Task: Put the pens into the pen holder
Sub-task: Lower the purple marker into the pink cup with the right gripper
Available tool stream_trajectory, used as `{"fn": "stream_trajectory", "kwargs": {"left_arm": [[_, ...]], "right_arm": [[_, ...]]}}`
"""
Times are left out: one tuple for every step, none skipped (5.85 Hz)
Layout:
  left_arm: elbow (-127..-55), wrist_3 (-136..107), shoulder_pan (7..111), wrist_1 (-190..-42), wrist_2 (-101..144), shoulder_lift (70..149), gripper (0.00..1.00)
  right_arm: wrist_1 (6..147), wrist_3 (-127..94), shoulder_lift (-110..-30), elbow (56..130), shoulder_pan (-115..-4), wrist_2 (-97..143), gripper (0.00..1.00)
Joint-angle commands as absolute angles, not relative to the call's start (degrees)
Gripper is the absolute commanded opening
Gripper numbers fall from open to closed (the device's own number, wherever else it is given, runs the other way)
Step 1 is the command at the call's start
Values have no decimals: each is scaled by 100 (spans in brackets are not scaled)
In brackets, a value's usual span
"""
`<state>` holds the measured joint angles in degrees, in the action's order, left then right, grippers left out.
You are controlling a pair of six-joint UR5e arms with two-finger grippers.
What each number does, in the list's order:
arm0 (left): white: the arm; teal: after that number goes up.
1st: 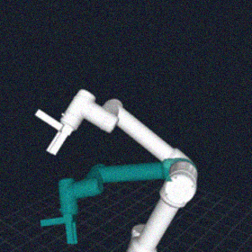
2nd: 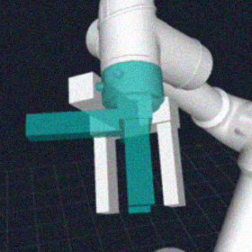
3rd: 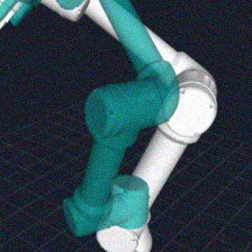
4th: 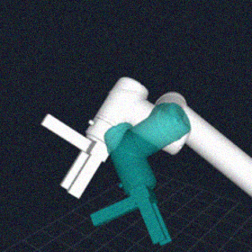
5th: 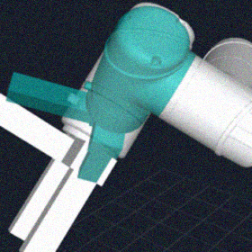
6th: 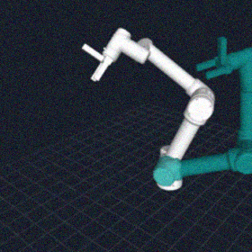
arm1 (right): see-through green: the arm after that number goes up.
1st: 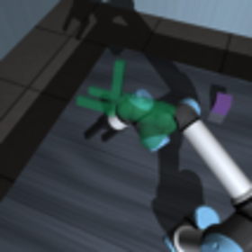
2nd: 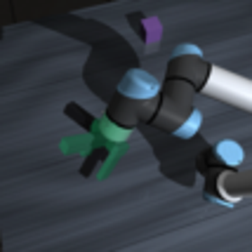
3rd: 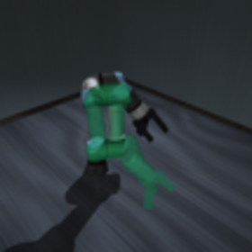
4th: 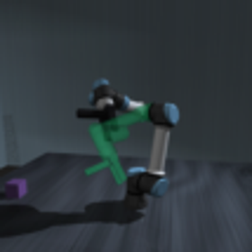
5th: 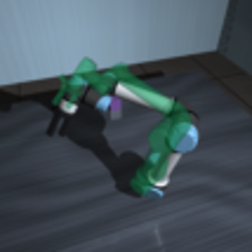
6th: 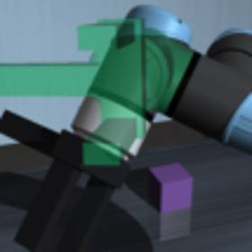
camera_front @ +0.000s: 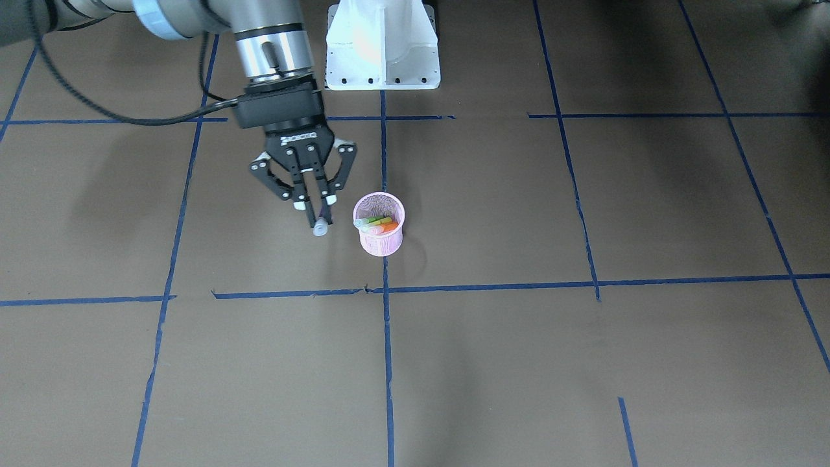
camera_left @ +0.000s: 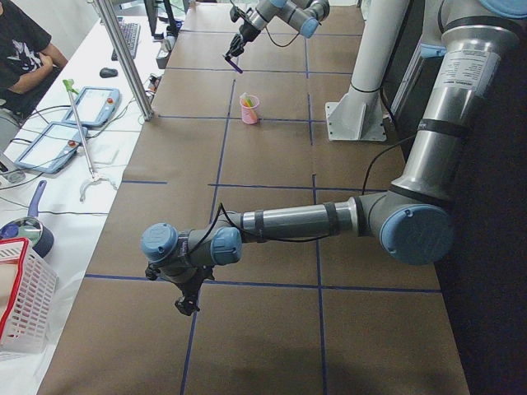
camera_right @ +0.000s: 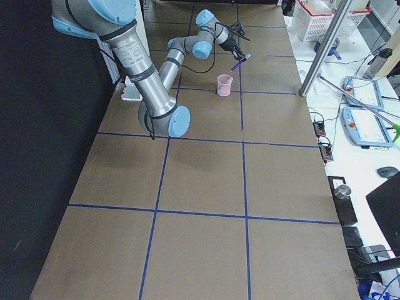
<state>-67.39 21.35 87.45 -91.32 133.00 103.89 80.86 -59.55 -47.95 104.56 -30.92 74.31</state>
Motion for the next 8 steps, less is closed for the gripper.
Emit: {"fn": "stream_trajectory", "kwargs": {"left_arm": [[-6741, 2145, 8745, -9132, 13298, 10389, 100], [-6741, 2145, 8745, -9132, 13298, 10389, 100], [-6741, 2145, 8736, -9132, 13298, 10389, 100], [-6741, 2145, 8736, -9132, 13289, 10406, 100], [-6741, 2136, 8736, -9132, 13289, 10415, 100], [-6741, 2127, 8736, -9132, 13289, 10415, 100], [-6741, 2127, 8736, -9132, 13289, 10415, 100], [-6741, 2127, 8736, -9132, 13289, 10415, 100]], "right_arm": [[8060, -6108, -4352, 9847, -2822, 7295, 0], [7772, -6108, -4368, 9557, -2760, 6990, 0], [7300, -6117, -4420, 9180, -2725, 6970, 0], [7182, -6117, -4569, 9150, -2638, 6970, 0], [7181, -6126, -4623, 9158, -2541, 6978, 0], [7163, -6117, -4771, 9167, -2444, 6987, 0], [7154, -6126, -4781, 9176, -2365, 6987, 0], [7146, -6135, -4807, 9184, -2286, 6987, 0]]}}
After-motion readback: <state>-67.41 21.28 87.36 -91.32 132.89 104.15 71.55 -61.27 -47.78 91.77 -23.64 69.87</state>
